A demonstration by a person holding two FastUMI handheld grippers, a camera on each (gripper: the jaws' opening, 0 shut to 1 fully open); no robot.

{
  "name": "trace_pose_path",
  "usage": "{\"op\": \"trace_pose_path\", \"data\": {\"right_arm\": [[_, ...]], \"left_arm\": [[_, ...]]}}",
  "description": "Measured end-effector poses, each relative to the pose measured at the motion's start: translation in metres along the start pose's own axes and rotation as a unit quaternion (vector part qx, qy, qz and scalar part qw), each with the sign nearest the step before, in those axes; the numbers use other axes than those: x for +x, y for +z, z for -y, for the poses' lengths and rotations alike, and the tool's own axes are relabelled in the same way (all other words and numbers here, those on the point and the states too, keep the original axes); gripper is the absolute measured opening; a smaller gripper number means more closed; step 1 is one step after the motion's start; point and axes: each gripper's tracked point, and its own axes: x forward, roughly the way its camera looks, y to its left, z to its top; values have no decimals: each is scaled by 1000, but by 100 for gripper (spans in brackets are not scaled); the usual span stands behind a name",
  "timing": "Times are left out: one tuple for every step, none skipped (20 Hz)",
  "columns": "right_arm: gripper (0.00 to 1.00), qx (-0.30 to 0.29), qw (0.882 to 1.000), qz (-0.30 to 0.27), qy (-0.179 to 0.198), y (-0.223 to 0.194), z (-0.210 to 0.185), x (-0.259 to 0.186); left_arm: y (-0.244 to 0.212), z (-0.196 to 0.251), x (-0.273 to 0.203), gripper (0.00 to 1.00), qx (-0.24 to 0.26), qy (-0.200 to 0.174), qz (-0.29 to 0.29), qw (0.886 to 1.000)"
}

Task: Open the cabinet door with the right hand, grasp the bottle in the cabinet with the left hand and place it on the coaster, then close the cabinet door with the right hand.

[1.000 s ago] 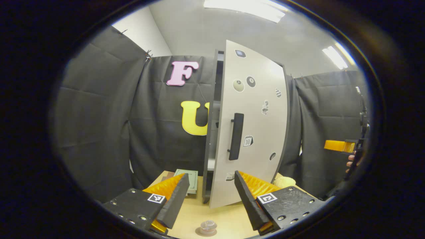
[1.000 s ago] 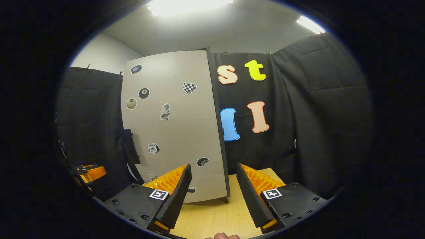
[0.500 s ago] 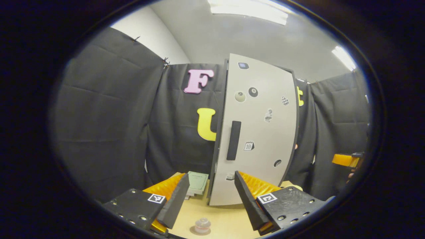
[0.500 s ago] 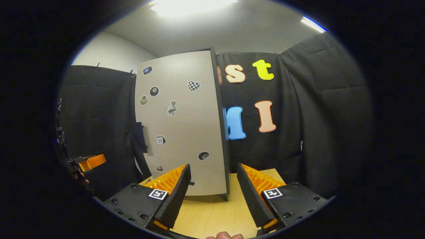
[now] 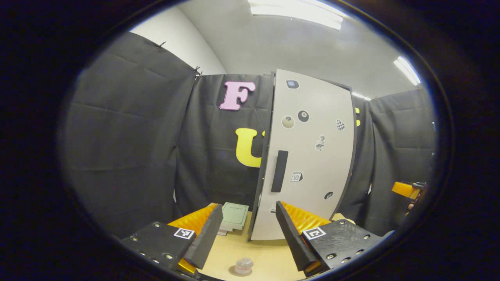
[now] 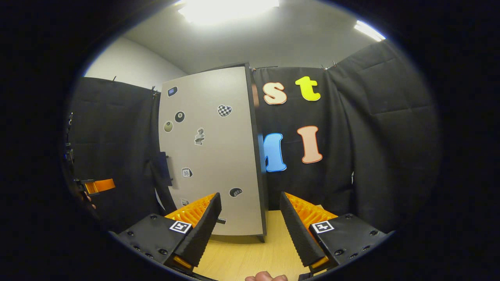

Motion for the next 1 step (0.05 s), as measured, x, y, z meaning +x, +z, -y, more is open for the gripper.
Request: {"op": "trace_pose_path", "data": {"right_arm": [[93, -1, 1000, -2, -3, 1, 1, 1]], "left_arm": [[4, 0, 4, 82, 4, -4, 1, 1000]]}}
